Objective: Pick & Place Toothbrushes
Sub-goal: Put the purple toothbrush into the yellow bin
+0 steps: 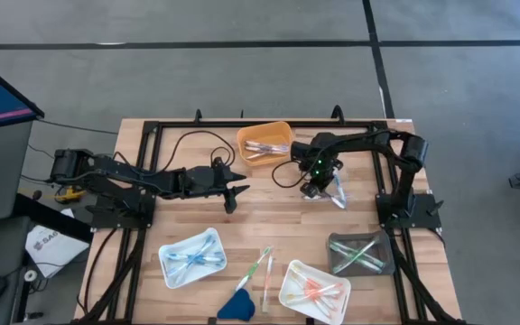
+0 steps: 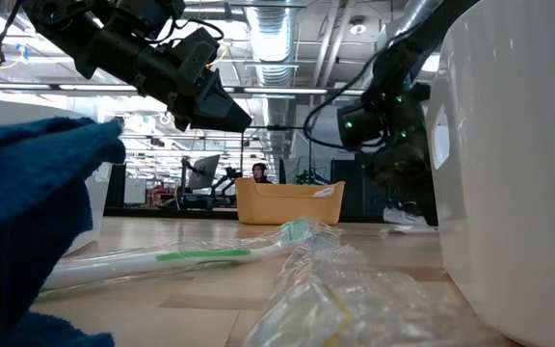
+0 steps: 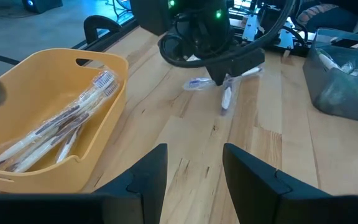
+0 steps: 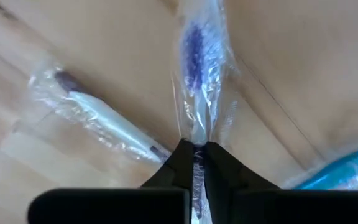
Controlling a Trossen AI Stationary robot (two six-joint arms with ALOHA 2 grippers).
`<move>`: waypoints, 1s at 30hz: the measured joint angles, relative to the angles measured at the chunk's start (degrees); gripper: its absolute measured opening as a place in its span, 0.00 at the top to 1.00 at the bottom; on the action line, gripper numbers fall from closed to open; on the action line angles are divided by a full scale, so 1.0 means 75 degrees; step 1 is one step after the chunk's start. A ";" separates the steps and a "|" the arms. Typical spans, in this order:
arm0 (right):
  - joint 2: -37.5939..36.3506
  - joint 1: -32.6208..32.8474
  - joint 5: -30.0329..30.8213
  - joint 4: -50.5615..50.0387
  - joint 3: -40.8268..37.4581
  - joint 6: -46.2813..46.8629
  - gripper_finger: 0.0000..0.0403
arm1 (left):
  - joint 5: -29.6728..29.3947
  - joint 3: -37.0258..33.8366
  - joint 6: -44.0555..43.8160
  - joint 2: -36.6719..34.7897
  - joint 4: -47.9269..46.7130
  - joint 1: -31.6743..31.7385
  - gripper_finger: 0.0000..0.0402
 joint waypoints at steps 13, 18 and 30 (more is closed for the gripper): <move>-0.0015 0.0071 0.0172 -0.1645 0.1952 -0.0564 0.98 | 0.0000 0.0000 0.0000 0.0000 -0.0023 0.0000 0.63; -0.0017 -0.0079 0.0402 -0.2028 0.3318 -0.0875 0.97 | 0.0000 0.0000 0.0000 0.0000 -0.0034 0.0000 0.63; 0.0057 -0.0404 0.0555 -0.0814 0.6196 -0.2947 0.99 | 0.0000 0.0000 0.0000 0.0000 -0.0044 0.0000 0.63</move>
